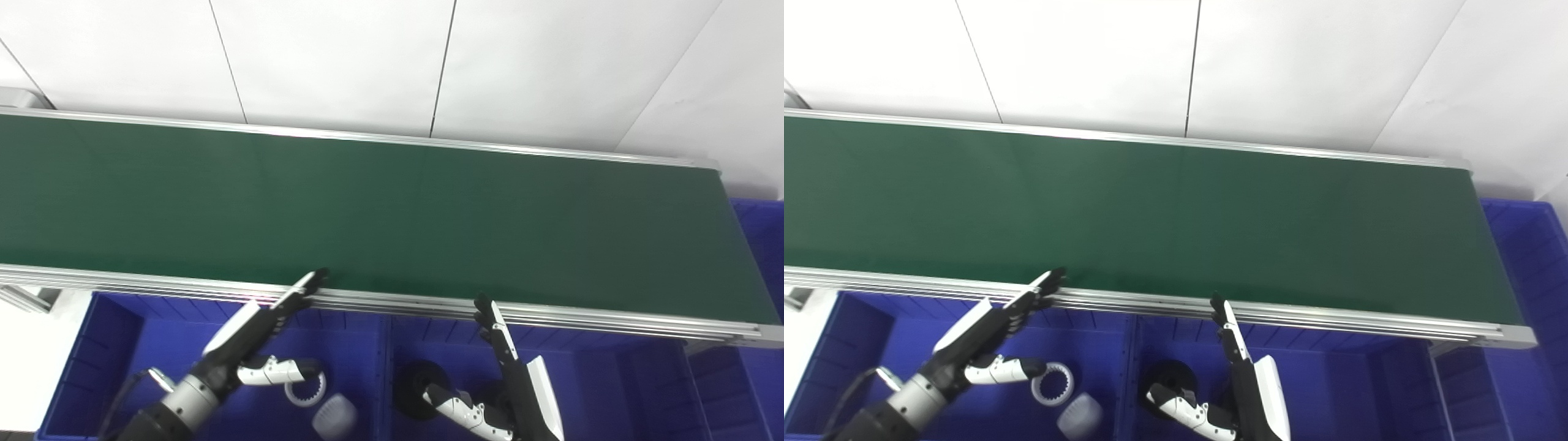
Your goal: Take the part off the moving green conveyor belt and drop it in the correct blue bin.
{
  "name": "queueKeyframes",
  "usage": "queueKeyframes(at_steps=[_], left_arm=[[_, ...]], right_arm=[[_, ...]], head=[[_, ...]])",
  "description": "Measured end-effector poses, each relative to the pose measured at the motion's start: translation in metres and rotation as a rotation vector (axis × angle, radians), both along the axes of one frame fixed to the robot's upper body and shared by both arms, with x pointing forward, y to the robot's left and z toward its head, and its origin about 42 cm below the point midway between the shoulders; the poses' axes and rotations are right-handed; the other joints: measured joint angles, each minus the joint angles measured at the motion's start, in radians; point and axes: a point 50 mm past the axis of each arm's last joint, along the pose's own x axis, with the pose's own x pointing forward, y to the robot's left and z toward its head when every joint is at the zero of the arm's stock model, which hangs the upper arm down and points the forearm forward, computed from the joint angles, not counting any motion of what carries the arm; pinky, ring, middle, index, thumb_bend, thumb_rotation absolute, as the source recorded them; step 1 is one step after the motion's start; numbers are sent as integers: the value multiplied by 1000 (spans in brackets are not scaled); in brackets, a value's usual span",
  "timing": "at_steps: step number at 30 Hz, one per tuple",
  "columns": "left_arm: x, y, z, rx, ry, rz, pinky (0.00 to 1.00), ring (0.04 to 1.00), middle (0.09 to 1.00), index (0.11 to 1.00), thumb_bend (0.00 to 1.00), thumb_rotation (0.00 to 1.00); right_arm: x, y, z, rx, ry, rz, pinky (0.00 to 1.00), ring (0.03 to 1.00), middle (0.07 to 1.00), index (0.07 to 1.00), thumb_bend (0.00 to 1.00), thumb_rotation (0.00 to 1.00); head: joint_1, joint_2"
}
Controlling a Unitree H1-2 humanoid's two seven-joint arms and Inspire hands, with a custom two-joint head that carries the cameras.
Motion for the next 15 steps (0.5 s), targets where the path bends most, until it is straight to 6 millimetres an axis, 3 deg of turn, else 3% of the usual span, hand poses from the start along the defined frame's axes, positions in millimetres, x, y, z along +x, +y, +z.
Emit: queueKeyframes(at_steps=[5,15], left_arm=[[-3,2,-13,-104,-5,-19,1000,1000,1000,999,749,739],[-9,-13,-13,-149,-6,-75,1000,1000,1000,1000,719,748]], right_arm=[[0,-1,3,-2,-5,12,895,939,971,991,775,551],[-4,-1,2,9,8,11,900,938,969,984,779,542]], head=[[-8,2],[-18,0]])
